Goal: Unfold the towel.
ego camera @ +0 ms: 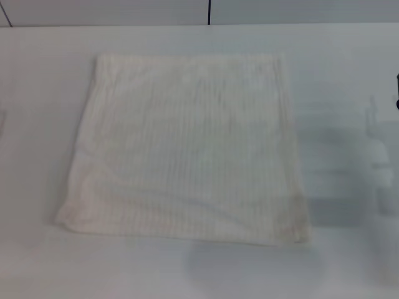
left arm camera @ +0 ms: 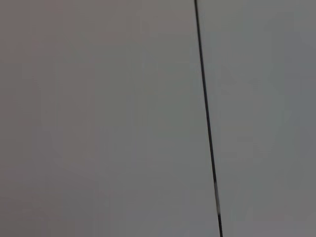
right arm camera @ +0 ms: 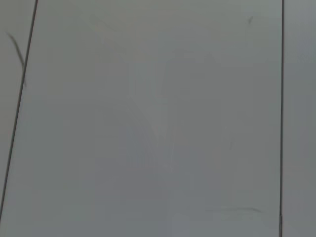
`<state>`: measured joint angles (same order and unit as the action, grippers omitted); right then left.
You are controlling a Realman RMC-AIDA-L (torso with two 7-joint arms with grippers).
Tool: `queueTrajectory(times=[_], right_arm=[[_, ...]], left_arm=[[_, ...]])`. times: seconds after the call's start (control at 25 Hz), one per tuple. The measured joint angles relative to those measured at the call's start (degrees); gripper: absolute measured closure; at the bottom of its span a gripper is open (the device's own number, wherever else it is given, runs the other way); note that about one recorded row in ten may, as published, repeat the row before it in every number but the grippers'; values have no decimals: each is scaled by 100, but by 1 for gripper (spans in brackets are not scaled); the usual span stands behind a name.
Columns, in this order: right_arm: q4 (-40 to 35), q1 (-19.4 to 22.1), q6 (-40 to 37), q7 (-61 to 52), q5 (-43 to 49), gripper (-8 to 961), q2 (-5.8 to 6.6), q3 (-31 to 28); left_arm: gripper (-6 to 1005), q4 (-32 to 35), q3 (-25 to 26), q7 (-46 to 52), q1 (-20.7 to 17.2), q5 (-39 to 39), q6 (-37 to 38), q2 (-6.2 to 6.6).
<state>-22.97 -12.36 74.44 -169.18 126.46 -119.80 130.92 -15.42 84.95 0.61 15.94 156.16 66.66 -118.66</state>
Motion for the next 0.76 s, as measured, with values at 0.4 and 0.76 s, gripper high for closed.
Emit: queueTrajectory(times=[0.4, 0.76], right_arm=[[55, -12, 16, -4, 17, 356, 7, 30], [71, -24, 3, -2, 18, 170, 10, 140]], left_arm=[[190, 171, 6, -15, -63, -17, -211, 0], [190, 267, 4, -14, -59, -16, -222, 1]])
